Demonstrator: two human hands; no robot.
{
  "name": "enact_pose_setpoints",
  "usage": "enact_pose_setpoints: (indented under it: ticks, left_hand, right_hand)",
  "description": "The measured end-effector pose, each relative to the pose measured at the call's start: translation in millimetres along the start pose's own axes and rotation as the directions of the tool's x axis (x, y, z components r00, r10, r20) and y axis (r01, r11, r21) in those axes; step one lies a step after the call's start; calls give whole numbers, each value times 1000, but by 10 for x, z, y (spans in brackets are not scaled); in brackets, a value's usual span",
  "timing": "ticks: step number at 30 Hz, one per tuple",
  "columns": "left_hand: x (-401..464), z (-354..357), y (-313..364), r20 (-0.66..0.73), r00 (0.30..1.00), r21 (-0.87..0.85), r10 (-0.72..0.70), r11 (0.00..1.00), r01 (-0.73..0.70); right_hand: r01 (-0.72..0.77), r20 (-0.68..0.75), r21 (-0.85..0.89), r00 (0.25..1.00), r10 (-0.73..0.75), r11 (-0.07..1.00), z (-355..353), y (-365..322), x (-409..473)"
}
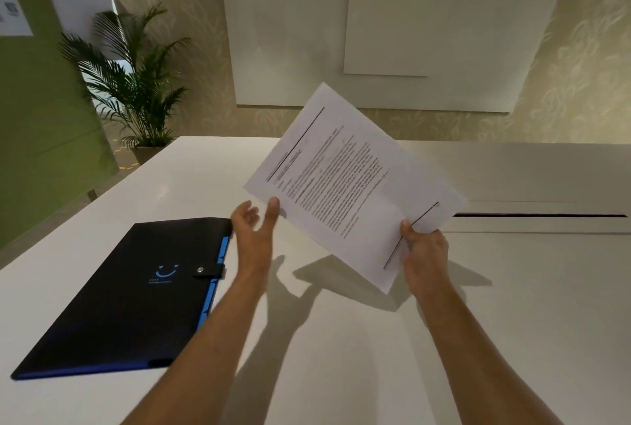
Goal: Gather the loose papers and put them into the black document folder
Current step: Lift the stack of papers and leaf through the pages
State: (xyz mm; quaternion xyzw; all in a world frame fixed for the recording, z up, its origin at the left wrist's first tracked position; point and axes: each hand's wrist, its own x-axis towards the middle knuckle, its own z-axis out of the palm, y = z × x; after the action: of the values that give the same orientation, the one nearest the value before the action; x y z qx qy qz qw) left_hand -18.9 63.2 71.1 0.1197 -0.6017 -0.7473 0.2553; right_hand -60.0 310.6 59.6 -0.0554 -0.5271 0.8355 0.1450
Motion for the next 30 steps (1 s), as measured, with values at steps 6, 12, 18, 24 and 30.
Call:
enact_pose_setpoints:
  ticks: [6,12,18,24,30]
  left_hand:
    - [-300,436,-72,194,976,-352,-97,922,162]
    - [-160,422,23,37,999,-212,19,977,-10]
    - [-48,231,215,124,959,-33,254,967,-252]
    - [-41,193,287,259,920,44,294,948,-316]
    - [-107,237,268,195,926,-28,322,946,-323]
  right_hand:
    - [-205,-57,135,975,215,969,261,301,-265]
    - [-295,57,287,955,292,911,315,474,-423]
    - [-30,-78,-102,997,22,994,176,289,-272]
    - [281,357,-230,915,-188,932,326,-213,-141]
    - [384,353,-204,887,-298,901,372,-265,-188]
